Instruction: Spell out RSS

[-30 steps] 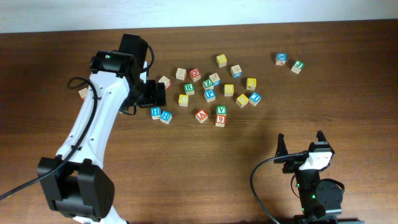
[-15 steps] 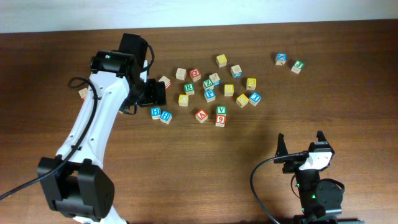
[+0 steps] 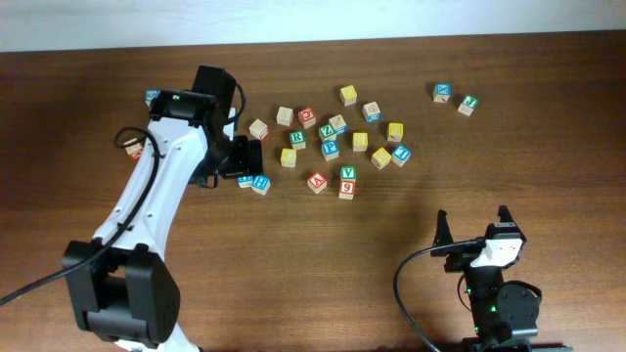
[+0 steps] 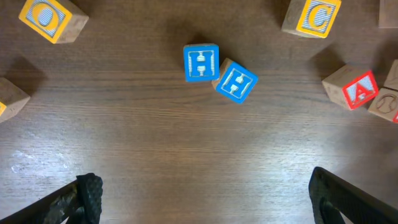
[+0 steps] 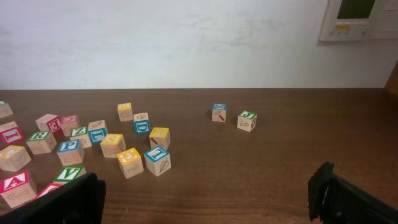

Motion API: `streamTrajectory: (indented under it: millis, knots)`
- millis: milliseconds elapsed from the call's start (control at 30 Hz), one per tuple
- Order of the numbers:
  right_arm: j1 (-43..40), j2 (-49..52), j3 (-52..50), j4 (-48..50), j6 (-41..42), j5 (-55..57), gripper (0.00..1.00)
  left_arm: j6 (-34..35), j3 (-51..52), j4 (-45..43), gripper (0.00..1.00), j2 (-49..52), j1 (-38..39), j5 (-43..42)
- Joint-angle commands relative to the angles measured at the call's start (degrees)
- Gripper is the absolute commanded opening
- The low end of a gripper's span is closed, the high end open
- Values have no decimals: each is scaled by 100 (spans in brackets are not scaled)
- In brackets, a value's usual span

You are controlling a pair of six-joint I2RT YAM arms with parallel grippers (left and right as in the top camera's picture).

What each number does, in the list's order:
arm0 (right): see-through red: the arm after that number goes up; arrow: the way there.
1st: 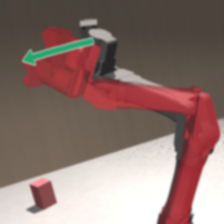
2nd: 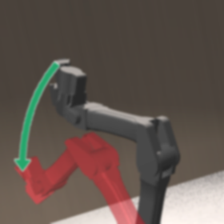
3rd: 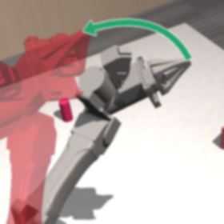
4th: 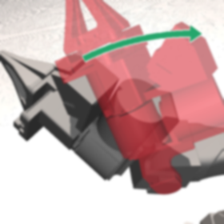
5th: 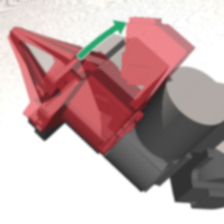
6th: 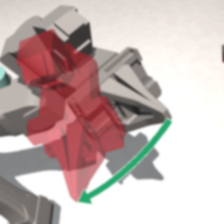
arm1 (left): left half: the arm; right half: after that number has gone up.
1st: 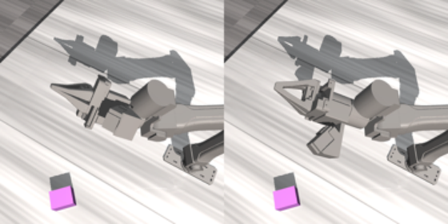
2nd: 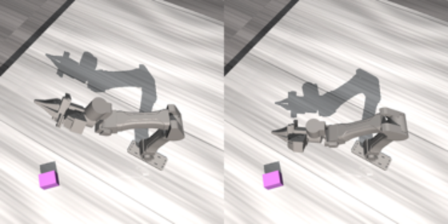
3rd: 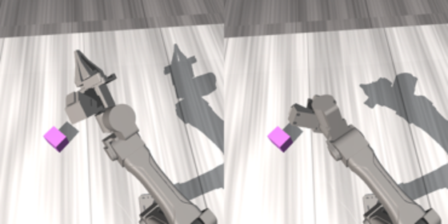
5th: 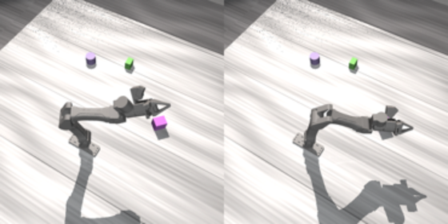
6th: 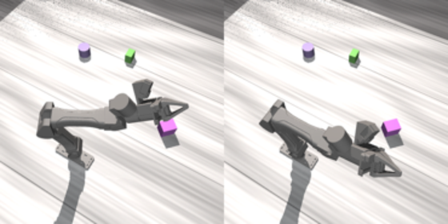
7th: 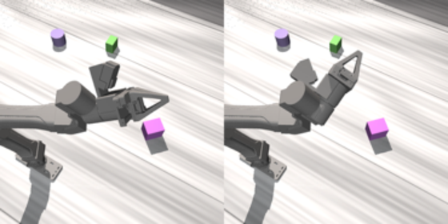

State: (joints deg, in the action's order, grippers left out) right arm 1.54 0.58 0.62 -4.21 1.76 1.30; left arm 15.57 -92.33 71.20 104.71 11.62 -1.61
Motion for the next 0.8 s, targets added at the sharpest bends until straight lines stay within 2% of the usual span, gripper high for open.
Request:
streamTrajectory:
  millis: [0, 467, 567, 633, 767]
  knots:
    - [22, -37, -31, -35, 63, 68, 98, -68, 44, -55, 98, 52, 24, -79]
    - [22, -37, -31, -35, 63, 68, 98, 22, 44, -262, 93, 166, 42, -234]
    - [22, -31, -31, -33, 63, 68, 98, 17, 44, -258, 93, 409, 42, -535]
    - [22, -28, -31, -35, 63, 68, 98, 17, 44, -229, 88, 485, 63, -570]
    - [22, -28, -31, -33, 63, 68, 98, 17, 42, -236, 88, 483, 76, -573]
